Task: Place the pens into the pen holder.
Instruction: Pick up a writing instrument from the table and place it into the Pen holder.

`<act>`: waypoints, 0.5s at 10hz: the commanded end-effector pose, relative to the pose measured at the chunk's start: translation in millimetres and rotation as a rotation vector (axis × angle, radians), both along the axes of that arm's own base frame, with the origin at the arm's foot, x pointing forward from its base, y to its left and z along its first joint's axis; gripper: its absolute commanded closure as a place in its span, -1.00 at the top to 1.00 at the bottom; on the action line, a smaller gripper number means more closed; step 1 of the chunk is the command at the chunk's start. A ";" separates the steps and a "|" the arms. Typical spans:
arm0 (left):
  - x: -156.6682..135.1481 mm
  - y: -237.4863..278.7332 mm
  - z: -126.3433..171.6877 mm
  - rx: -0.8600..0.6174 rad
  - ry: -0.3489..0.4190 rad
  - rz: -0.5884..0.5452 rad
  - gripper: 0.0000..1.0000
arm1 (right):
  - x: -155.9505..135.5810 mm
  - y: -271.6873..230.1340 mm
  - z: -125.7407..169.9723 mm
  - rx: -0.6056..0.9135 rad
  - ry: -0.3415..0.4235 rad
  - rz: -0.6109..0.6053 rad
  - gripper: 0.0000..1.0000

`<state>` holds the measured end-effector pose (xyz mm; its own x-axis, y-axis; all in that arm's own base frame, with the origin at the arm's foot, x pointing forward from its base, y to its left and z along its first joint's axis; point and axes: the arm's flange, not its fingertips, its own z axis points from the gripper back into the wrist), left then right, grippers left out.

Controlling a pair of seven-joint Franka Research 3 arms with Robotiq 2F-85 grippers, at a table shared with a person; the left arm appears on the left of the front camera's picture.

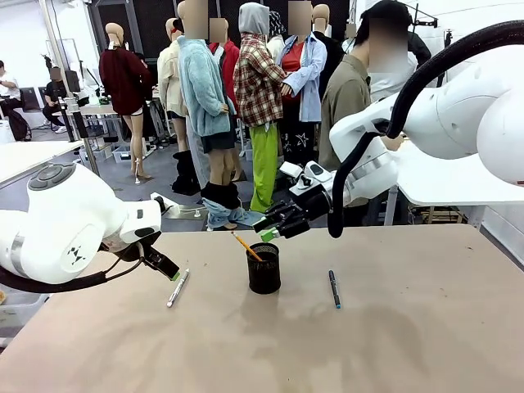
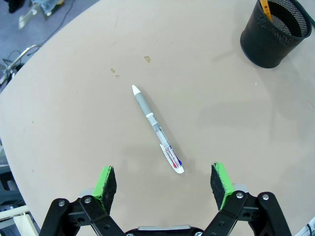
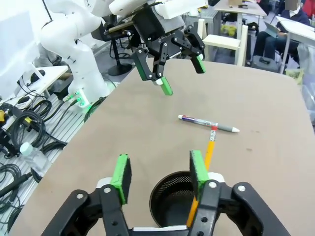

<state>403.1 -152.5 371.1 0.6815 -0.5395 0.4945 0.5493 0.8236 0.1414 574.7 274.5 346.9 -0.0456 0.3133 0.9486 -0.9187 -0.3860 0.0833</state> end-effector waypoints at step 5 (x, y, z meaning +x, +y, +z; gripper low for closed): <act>0.1 1.7 0.4 -0.003 0.000 0.003 1.00 | -46.0 -58.2 77.7 -0.304 -0.149 -0.384 0.37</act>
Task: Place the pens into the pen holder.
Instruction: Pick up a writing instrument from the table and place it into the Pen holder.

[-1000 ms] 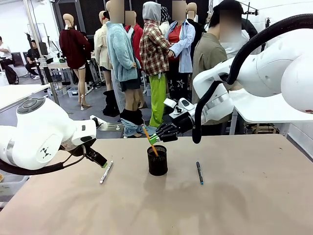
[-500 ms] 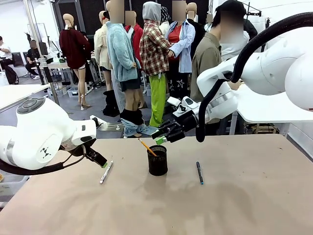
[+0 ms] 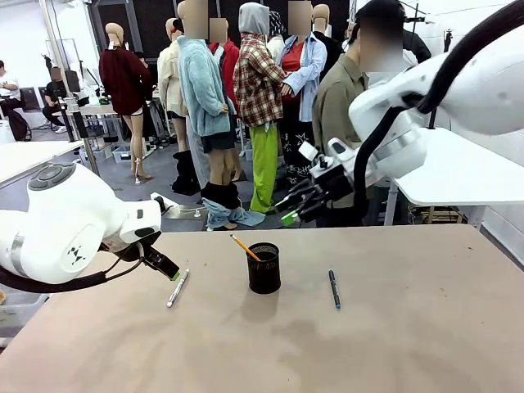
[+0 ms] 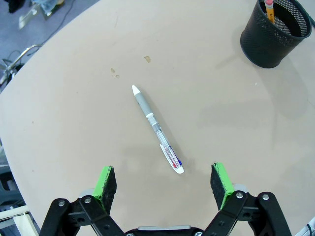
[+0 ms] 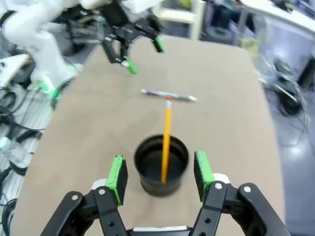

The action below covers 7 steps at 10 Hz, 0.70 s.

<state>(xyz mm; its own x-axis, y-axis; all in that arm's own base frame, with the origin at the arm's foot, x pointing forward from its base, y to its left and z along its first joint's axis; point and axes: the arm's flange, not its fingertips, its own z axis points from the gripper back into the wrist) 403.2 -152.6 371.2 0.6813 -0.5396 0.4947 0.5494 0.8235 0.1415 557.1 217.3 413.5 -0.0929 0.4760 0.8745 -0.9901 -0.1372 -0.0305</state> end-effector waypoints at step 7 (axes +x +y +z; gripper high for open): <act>0.0 1.8 0.3 -0.003 0.000 0.003 1.00 | 3.6 12.6 48.3 -0.989 0.585 -0.840 0.37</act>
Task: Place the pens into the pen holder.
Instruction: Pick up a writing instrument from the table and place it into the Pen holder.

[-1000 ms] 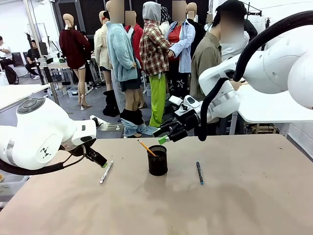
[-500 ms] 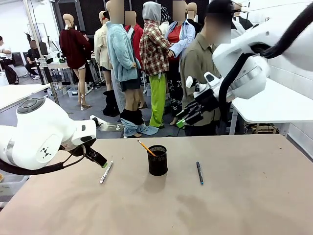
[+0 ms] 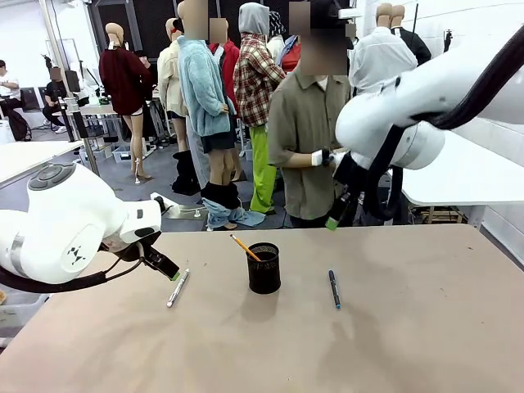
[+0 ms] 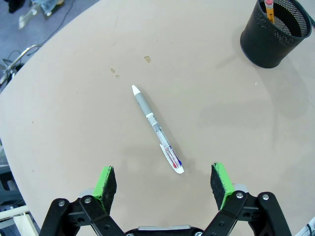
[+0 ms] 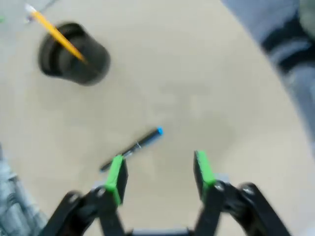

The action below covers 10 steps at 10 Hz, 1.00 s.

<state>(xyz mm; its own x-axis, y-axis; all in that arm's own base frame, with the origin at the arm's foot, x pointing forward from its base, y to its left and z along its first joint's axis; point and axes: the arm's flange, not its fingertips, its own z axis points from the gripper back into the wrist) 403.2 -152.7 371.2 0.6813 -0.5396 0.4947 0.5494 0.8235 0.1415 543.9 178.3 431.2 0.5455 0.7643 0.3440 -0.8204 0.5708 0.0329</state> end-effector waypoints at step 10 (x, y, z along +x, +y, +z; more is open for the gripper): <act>0.0 1.9 0.3 -0.003 0.000 0.003 1.00 | 13.2 90.3 -96.1 -0.332 0.493 -0.595 0.37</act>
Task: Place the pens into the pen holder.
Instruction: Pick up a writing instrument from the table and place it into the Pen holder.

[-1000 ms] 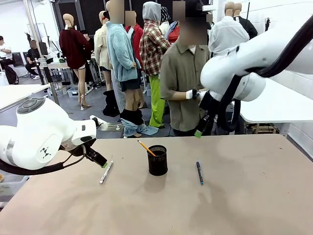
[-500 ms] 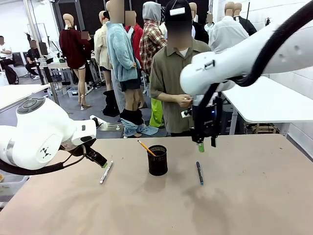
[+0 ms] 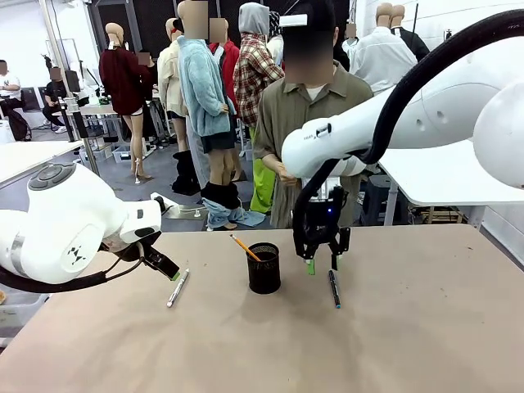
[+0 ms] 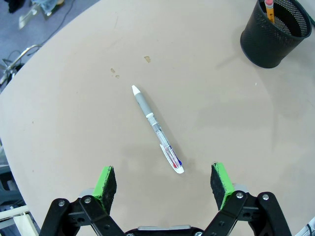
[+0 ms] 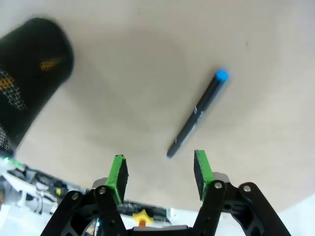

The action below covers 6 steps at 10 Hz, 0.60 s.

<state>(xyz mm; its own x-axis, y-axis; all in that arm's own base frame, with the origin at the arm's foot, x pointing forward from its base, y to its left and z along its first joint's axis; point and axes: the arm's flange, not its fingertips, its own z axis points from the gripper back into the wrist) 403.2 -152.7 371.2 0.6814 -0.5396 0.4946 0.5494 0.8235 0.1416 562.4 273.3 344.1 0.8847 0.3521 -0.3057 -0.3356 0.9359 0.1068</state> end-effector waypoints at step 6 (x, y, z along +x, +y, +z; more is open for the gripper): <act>0.0 1.9 0.3 -0.003 0.000 0.003 1.00 | -15.4 -28.2 -38.5 -0.050 -0.209 -0.091 0.37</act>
<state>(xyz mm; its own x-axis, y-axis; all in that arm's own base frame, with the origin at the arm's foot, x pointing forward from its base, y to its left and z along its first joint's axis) 403.2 -152.7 371.2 0.6814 -0.5396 0.4946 0.5494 0.8235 0.1416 556.5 247.8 304.9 0.9452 0.2894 -0.1515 -0.2872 0.9572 0.0366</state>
